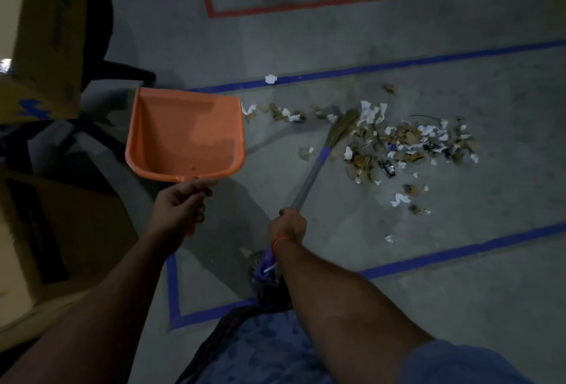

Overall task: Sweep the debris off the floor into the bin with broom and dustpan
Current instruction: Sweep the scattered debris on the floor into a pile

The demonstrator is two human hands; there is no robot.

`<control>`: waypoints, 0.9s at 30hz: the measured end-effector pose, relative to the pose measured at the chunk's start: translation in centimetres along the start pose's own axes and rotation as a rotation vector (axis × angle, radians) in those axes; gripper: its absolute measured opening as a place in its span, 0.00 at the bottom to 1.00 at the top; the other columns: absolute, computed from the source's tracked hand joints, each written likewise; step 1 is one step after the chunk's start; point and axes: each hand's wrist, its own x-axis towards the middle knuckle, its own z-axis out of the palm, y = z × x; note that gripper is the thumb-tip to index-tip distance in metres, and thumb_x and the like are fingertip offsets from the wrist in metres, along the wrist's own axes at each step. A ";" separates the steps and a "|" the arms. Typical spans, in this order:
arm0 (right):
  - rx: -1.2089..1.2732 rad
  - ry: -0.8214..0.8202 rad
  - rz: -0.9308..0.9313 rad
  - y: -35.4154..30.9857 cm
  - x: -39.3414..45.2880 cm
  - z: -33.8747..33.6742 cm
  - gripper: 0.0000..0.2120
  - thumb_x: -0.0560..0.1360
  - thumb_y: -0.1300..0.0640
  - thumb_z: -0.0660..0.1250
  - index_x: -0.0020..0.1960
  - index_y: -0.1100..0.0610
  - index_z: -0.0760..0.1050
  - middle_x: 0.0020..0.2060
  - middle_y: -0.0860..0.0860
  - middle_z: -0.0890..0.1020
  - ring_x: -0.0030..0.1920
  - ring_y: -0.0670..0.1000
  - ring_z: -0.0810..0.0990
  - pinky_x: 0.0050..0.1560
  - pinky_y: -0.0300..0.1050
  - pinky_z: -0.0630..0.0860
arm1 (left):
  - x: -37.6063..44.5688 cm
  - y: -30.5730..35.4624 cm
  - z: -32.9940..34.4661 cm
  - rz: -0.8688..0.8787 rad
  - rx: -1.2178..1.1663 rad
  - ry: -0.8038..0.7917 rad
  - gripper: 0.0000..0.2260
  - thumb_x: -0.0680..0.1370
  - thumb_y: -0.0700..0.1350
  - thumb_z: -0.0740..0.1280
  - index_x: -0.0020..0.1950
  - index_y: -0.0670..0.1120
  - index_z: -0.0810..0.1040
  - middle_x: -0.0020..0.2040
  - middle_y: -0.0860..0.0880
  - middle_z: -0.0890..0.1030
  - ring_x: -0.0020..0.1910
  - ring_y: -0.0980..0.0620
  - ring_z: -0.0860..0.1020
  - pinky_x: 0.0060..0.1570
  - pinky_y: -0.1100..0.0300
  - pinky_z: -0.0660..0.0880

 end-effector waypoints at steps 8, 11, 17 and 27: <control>-0.142 -0.001 -0.152 -5.2 2.9 2.5 0.13 0.76 0.57 0.63 0.58 0.56 0.80 0.55 0.57 0.82 0.57 0.58 0.80 0.56 0.42 0.75 | 4.7 2.8 -0.4 -0.008 0.007 -0.006 0.13 0.81 0.28 0.57 0.60 0.36 0.78 0.27 0.53 0.75 0.22 0.58 0.66 0.21 0.69 0.62; -0.109 -0.151 -0.182 -9.1 4.5 3.8 0.12 0.75 0.62 0.64 0.57 0.58 0.81 0.54 0.58 0.82 0.57 0.58 0.80 0.52 0.39 0.75 | 7.5 4.1 -0.6 -0.023 0.034 0.002 0.15 0.81 0.28 0.56 0.57 0.39 0.80 0.26 0.54 0.75 0.21 0.59 0.66 0.21 0.69 0.63; -0.036 -0.275 -0.092 -15.2 9.3 3.6 0.12 0.78 0.62 0.62 0.54 0.60 0.83 0.51 0.56 0.84 0.55 0.52 0.82 0.45 0.37 0.73 | 13.4 6.9 -0.4 -0.051 0.084 -0.011 0.15 0.82 0.28 0.56 0.58 0.40 0.79 0.26 0.55 0.74 0.21 0.59 0.67 0.20 0.71 0.62; -0.012 0.202 0.110 -15.5 16.2 -4.9 0.12 0.74 0.58 0.68 0.56 0.60 0.82 0.54 0.59 0.83 0.57 0.58 0.82 0.56 0.45 0.77 | 21.5 10.5 5.0 0.005 0.113 -0.174 0.17 0.82 0.29 0.57 0.57 0.42 0.82 0.44 0.46 0.76 0.26 0.57 0.68 0.24 0.66 0.64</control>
